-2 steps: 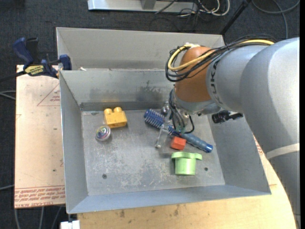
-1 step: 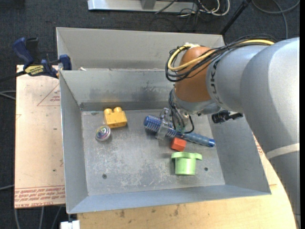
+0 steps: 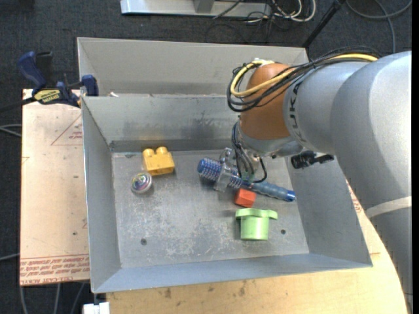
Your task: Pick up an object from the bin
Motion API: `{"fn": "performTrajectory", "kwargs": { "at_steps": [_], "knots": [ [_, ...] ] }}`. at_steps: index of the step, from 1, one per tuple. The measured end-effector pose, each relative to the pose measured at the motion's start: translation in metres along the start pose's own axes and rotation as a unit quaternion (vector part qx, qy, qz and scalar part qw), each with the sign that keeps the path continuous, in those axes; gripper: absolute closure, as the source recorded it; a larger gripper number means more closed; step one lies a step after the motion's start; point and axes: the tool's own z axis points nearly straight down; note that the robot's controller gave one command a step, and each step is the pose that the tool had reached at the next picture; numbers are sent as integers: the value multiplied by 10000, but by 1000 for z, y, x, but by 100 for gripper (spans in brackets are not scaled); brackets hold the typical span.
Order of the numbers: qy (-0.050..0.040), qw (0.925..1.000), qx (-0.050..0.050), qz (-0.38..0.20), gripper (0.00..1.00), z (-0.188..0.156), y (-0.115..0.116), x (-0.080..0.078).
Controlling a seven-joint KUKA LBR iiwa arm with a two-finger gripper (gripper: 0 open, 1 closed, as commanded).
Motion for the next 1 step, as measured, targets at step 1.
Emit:
{"fn": "performTrajectory", "kwargs": {
  "at_steps": [1],
  "knots": [
    [-23,10000,-16,-10,100,-53,1,-1]
  ]
}}
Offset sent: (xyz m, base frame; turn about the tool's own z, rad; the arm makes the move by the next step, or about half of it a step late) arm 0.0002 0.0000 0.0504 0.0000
